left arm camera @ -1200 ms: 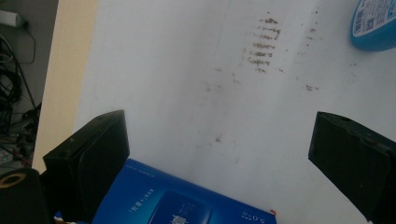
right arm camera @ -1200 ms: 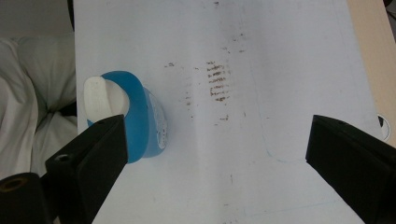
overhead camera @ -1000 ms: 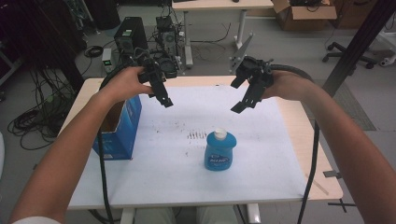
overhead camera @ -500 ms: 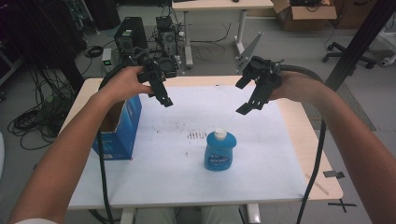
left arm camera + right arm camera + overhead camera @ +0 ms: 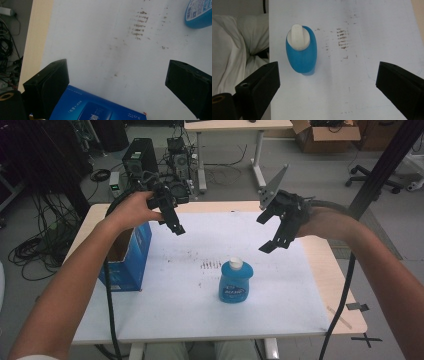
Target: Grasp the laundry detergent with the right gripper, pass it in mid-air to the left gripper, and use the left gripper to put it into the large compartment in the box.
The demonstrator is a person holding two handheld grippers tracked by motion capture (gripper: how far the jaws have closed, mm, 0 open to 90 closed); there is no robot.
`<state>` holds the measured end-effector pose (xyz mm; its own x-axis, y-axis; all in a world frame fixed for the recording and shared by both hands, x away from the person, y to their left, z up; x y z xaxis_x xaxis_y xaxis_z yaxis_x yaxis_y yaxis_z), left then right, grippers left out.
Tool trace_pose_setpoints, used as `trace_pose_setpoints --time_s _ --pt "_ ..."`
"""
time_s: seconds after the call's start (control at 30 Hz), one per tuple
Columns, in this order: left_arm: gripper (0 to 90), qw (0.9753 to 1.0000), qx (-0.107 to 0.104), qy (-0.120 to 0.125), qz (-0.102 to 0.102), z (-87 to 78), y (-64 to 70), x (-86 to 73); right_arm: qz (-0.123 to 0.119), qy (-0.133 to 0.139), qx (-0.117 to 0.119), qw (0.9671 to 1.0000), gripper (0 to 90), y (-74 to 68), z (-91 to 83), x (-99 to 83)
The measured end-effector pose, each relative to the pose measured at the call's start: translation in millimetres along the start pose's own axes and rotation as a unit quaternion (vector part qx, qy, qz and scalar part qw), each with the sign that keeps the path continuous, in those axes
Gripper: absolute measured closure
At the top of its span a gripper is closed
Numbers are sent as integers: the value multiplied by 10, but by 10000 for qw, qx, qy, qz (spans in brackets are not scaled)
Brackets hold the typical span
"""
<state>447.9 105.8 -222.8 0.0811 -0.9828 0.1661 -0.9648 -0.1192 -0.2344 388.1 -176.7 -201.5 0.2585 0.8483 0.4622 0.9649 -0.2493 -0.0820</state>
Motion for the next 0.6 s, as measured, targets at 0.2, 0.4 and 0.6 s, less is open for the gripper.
trace_pose_setpoints --time_s 0.2,0.4,0.6 --pt "56 10000 3 -5 6 5 9 8 -14 32 69 10000 49 -43 67 -92" --pt "56 10000 -5 -22 24 7 10 17 -84 96 160 9998 49 -99 158 -172" --pt "56 10000 -7 -33 40 16 16 26 -126 171 259 9994 49 -117 256 -242"
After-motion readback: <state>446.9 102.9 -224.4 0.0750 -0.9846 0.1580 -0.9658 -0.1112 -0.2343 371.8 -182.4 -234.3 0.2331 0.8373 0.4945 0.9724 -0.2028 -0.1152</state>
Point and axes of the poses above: each handheld gripper's, and its own axes: z roughly forward along the jaws, x roughly out of its top, y roughly to its right, the point moved 1 cm from there along z, roughly forward along the jaws, and after that the axes turned 12 degrees about z, right-handed, at the moved point
